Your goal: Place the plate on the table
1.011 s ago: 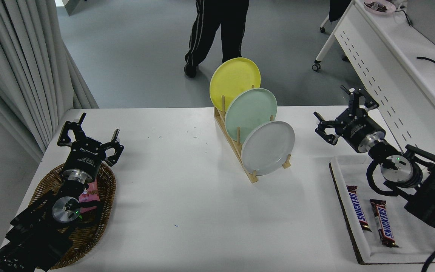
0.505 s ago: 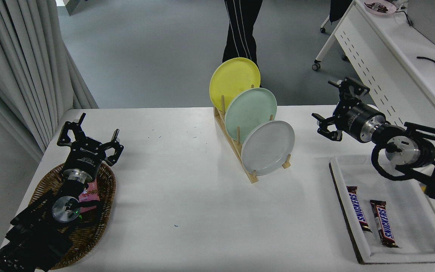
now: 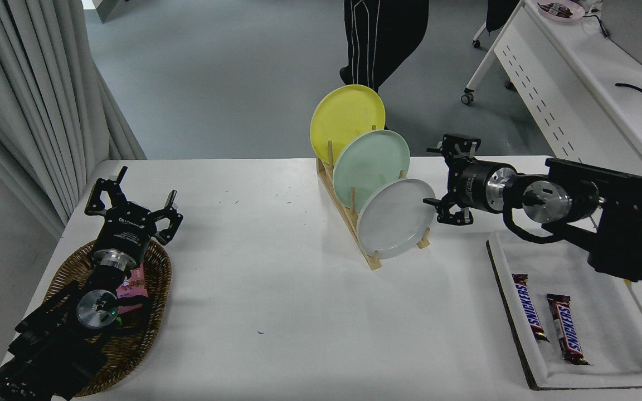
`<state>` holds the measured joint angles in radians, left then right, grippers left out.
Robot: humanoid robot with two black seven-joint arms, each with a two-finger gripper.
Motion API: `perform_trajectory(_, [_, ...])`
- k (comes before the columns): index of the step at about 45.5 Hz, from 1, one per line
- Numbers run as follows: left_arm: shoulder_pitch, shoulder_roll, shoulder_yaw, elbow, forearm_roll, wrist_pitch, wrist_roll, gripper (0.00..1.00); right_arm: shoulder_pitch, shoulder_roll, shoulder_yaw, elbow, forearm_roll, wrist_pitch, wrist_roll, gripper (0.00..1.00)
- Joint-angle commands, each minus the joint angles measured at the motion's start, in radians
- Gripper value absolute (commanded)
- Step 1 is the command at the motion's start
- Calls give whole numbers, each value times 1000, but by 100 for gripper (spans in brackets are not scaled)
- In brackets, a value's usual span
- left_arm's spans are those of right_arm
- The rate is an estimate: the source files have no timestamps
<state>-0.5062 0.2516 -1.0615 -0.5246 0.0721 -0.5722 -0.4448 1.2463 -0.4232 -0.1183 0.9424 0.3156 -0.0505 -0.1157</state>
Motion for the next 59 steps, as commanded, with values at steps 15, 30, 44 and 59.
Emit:
perform_trajectory(15, [0, 0, 0, 0, 0, 0, 0, 100, 7, 116, 28, -65, -187, -3, -35, 100])
perform_trajectory(30, [0, 0, 0, 0, 0, 0, 0, 100, -8, 185, 51, -145, -141, 1, -35, 85])
perform_trajectory(44, [0, 0, 0, 0, 0, 0, 0, 100, -7, 184, 51, -145, -104, 3, -36, 58])
perform_trajectory(59, [0, 0, 0, 0, 0, 0, 0, 100, -10, 181, 49, -136, -90, -5, -42, 51])
